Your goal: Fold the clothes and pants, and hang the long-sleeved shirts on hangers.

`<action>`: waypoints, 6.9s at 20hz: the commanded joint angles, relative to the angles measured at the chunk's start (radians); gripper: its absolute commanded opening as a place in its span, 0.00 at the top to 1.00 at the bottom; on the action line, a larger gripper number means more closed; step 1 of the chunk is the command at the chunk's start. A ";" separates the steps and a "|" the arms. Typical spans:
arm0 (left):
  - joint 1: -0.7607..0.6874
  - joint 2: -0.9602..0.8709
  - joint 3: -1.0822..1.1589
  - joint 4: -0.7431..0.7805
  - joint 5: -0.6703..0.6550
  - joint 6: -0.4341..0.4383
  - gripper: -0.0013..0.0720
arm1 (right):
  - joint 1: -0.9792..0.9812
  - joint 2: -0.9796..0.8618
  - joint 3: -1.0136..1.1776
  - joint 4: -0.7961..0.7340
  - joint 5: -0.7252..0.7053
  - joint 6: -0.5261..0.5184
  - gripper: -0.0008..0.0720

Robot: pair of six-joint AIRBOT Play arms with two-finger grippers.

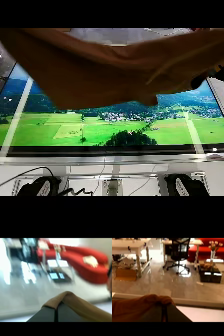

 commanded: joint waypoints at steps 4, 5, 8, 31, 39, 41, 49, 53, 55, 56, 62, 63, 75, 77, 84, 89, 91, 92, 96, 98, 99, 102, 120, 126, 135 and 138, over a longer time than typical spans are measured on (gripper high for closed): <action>0.010 0.192 0.010 0.190 0.314 0.004 0.97 | 0.001 0.103 0.153 0.018 -0.003 -0.017 0.97; 0.010 0.193 0.010 0.220 0.310 0.004 0.97 | 0.001 0.098 0.157 0.016 -0.009 -0.038 0.97; 0.010 0.142 0.009 0.286 0.263 0.003 0.97 | 0.001 0.026 0.157 -0.090 0.003 -0.060 0.97; -0.050 -1.010 0.010 -0.093 -0.102 -0.027 0.97 | 0.000 -1.092 0.156 -0.044 0.171 0.058 0.97; -0.027 -1.010 0.010 0.340 -0.481 -0.239 0.98 | 0.000 -1.094 0.156 -0.177 0.462 0.059 0.97; -0.017 -1.010 0.010 0.365 -0.530 -0.245 0.97 | 0.000 -1.106 0.151 -0.208 0.504 0.059 0.97; -0.050 -1.043 0.010 0.362 -0.536 -0.245 0.97 | 0.002 -1.181 0.046 -0.214 0.563 0.060 0.97; -0.075 -1.067 0.010 0.364 -0.521 -0.245 0.41 | 0.002 -1.185 0.039 -0.213 0.528 0.061 0.39; -0.074 -1.063 0.013 0.355 -0.521 -0.245 0.05 | 0.002 -1.183 0.040 -0.215 0.528 0.061 0.04; -0.070 -1.057 0.013 0.356 -0.521 -0.245 0.05 | 0.000 -1.182 0.040 -0.220 0.534 0.061 0.04; -0.006 -0.920 0.013 0.419 -0.529 -0.245 0.09 | -0.051 -1.063 0.039 -0.295 0.594 0.065 0.05; 0.006 -0.882 0.013 0.444 -0.533 -0.246 0.27 | -0.063 -1.022 0.031 -0.292 0.586 0.065 0.05; 0.042 -0.517 0.013 0.499 -0.630 -0.245 0.94 | -0.267 -0.396 -0.729 -0.056 0.525 -0.241 0.97; 0.042 -0.499 0.013 0.498 -0.633 -0.245 0.94 | -0.297 -0.374 -0.864 0.061 0.554 -0.342 0.97; 0.042 -0.498 0.012 0.497 -0.634 -0.245 0.94 | -0.384 -0.374 -1.088 -0.026 0.357 -0.371 0.97; 0.042 -0.498 0.012 0.497 -0.634 -0.251 0.94 | -0.386 -0.425 -1.088 -0.029 0.304 -0.303 0.45; 0.042 -0.499 0.012 0.497 -0.634 -0.253 0.94 | -0.386 -0.478 -1.088 0.000 0.311 -0.307 0.45; 0.042 -0.499 0.012 0.497 -0.633 -0.253 0.94 | -0.386 -0.505 -1.088 0.029 0.313 -0.319 0.45; 0.042 -0.499 0.012 0.483 -0.631 -0.253 0.93 | -0.386 -0.615 -1.089 0.142 0.316 -0.381 0.45; 0.042 -0.499 0.012 0.482 -0.631 -0.253 0.94 | -0.386 -0.672 -1.090 0.140 0.313 -0.397 0.46; 0.042 -0.499 0.012 0.482 -0.631 -0.253 0.93 | -0.386 -0.697 -1.091 0.146 0.314 -0.420 0.47; 0.042 -0.499 0.012 0.482 -0.631 -0.253 0.94 | -0.386 -0.737 -1.103 0.156 0.320 -0.475 0.57; 0.064 -0.295 -0.573 0.550 -0.576 -0.251 0.97 | -0.385 -0.420 -1.028 0.248 0.384 -0.460 0.97; 0.064 -0.230 -0.974 0.520 -0.417 -0.252 0.34 | -0.385 -0.409 -1.028 0.257 0.382 -0.460 0.97; 0.064 -0.233 -0.977 0.422 -0.385 -0.217 0.61 | -0.385 -0.409 -1.028 0.257 0.363 -0.460 0.97; 0.064 -0.266 -0.976 0.383 -0.452 -0.198 0.57 | -0.385 -0.409 -1.028 0.257 0.364 -0.460 0.97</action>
